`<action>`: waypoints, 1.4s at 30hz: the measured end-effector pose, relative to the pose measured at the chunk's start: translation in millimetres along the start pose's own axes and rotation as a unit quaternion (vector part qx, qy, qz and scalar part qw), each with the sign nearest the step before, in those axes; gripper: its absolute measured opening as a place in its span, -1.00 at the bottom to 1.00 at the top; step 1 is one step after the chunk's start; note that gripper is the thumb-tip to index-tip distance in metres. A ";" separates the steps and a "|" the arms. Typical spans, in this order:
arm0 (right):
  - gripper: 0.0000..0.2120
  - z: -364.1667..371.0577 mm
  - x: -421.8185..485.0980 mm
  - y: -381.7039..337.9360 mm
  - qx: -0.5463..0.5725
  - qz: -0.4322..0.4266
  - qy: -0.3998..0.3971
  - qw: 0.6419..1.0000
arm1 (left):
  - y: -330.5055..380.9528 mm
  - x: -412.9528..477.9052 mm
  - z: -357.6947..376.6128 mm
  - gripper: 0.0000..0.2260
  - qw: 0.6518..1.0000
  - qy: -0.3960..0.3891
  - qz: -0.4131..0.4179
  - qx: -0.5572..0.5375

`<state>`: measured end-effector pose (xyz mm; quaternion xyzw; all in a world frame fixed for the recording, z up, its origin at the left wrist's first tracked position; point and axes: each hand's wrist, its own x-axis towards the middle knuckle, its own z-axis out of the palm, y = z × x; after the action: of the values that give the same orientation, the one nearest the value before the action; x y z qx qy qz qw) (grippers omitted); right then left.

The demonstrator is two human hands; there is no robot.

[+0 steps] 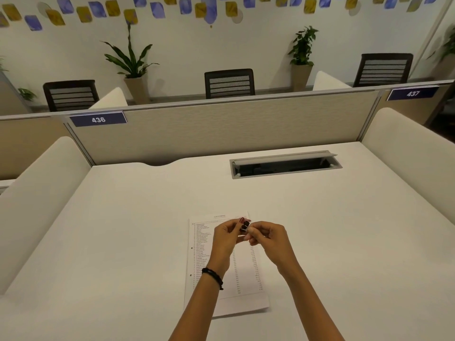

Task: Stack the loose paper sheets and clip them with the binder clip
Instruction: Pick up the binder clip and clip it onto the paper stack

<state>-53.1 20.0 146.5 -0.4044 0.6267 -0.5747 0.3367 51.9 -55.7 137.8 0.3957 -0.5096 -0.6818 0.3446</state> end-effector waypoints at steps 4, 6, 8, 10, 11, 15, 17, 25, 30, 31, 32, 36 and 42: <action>-0.95 1.1 3.8 6.0 -0.008 0.005 0.038 0.999 | -3.3 -2.5 2.2 -0.80 1.000 -0.022 0.001 0.016; -0.95 1.8 5.7 8.6 -0.007 0.009 0.050 0.999 | -6.2 -4.3 4.0 -0.74 0.999 -0.037 0.003 0.020; -0.89 2.4 7.7 11.5 -0.008 0.018 0.049 0.999 | -9.5 -5.6 3.8 -0.71 0.999 -0.039 0.005 0.021; -0.87 3.3 9.6 15.7 -0.011 0.026 0.048 0.998 | -12.1 -6.2 2.2 -0.71 0.998 -0.043 0.014 0.030; -0.88 3.7 10.4 17.9 -0.015 0.028 0.049 0.998 | -13.5 -6.5 1.5 -0.74 0.998 -0.045 0.024 0.039; -0.87 6.9 13.3 23.5 -0.003 0.032 0.037 0.999 | -17.9 -4.3 -2.5 -0.81 0.996 -0.022 0.063 0.067; -0.88 9.7 15.5 25.0 -0.011 0.032 0.030 0.999 | -22.1 -1.2 -5.8 -0.82 0.995 -0.004 0.076 0.070; -0.82 23.3 28.0 34.4 -0.002 0.067 0.014 0.998 | -27.0 12.7 -21.1 -0.88 0.992 0.076 0.064 0.073; -0.84 33.7 36.9 50.4 -0.004 0.094 -0.007 0.996 | -33.3 19.8 -33.8 -0.84 0.995 0.075 0.012 0.067; -0.85 36.0 39.0 54.1 0.001 0.100 -0.016 0.995 | -35.3 20.9 -36.6 -0.83 0.995 0.075 0.004 0.064; -0.85 38.1 41.2 57.9 0.009 0.103 -0.026 0.994 | -37.0 22.2 -39.9 -0.83 0.995 0.075 0.001 0.064; -0.84 42.1 52.9 75.0 0.017 0.115 -0.022 0.993 | -46.5 32.9 -61.5 -0.88 0.985 0.123 0.004 0.119; -0.85 50.3 66.9 101.9 -0.009 0.108 0.017 0.994 | -67.6 57.7 -113.2 -0.64 0.913 0.243 -0.028 0.326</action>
<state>-50.5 -61.0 42.6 -0.3271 0.6774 -0.5363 0.3827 122.4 -137.4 42.5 0.6539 -0.5928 -0.3699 0.2900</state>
